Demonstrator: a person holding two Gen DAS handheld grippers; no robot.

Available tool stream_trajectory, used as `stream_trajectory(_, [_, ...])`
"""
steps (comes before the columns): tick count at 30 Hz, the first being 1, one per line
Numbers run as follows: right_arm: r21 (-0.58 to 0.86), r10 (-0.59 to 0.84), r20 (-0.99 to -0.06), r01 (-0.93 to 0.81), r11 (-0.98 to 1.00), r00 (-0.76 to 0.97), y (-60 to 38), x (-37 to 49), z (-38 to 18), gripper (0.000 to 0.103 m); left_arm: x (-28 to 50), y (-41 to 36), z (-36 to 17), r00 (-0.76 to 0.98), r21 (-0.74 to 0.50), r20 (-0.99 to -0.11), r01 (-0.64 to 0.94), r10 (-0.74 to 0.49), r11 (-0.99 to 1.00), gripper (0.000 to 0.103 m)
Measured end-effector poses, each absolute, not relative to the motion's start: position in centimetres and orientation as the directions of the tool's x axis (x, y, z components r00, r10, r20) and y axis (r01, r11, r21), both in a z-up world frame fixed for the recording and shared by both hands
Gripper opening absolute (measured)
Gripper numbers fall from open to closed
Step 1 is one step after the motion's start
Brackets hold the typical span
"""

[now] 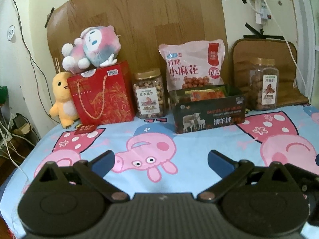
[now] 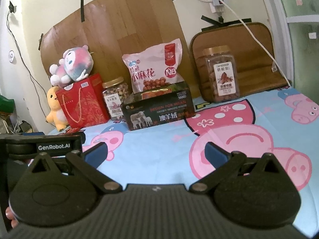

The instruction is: Organize snacks

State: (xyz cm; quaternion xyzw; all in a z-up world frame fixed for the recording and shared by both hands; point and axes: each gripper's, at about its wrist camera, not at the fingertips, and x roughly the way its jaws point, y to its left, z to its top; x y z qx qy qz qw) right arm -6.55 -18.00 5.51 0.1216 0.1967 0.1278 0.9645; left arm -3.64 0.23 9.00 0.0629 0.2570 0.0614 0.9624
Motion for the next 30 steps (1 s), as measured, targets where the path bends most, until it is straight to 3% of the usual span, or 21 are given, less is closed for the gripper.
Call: stream_trajectory(30, [0.289,0.255,-0.42,-0.137,0.947,0.871,-19.2,-1.4,3.8,0.103,3.7,-0.2,6.3,0.79,0.13,-0.601,-0.05,0.119,0.99,0.103])
